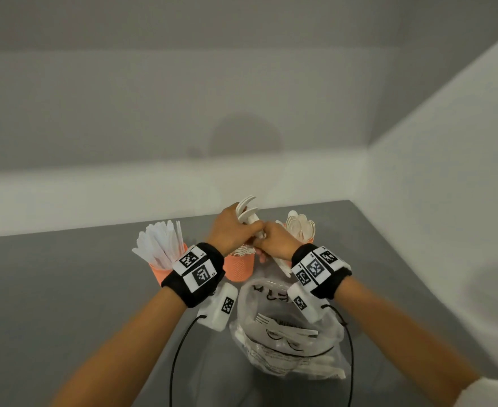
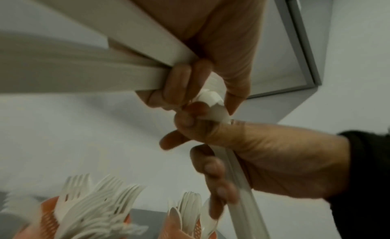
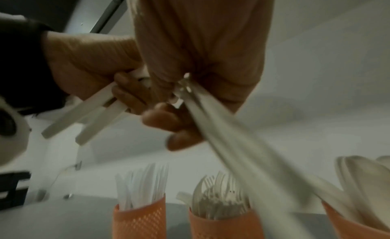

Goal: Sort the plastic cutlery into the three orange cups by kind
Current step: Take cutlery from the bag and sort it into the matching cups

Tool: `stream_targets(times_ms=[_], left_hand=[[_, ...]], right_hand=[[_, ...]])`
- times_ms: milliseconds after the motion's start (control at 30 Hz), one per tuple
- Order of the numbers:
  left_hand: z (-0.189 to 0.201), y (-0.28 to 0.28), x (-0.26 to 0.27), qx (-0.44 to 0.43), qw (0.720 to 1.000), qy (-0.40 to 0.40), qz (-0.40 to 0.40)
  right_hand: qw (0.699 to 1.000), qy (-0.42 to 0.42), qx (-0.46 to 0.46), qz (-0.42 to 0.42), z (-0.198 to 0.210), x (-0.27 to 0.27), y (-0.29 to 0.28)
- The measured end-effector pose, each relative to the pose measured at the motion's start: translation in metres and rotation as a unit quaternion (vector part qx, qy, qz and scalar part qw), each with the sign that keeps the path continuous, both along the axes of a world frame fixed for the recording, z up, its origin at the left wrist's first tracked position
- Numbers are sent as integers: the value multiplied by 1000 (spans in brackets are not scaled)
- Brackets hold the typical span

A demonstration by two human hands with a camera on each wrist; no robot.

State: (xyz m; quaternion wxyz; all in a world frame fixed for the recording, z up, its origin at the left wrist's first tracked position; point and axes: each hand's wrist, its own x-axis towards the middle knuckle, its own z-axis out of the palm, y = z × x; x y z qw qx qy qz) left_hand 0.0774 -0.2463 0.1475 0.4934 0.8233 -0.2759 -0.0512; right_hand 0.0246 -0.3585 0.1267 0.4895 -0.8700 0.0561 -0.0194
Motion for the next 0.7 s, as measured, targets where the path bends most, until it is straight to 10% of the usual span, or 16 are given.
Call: stream_targets(times_ms=[233, 467, 700], left_hand=[[15, -32, 11, -137, 990, 11, 14], [9, -22, 48, -357, 913, 111, 161], [-18, -23, 72, -362, 901, 119, 206]], right_hand=[[965, -147, 132, -172, 12, 14, -22], [803, -242, 392, -377, 28, 15, -78], [815, -236, 352, -396, -7, 34, -94]])
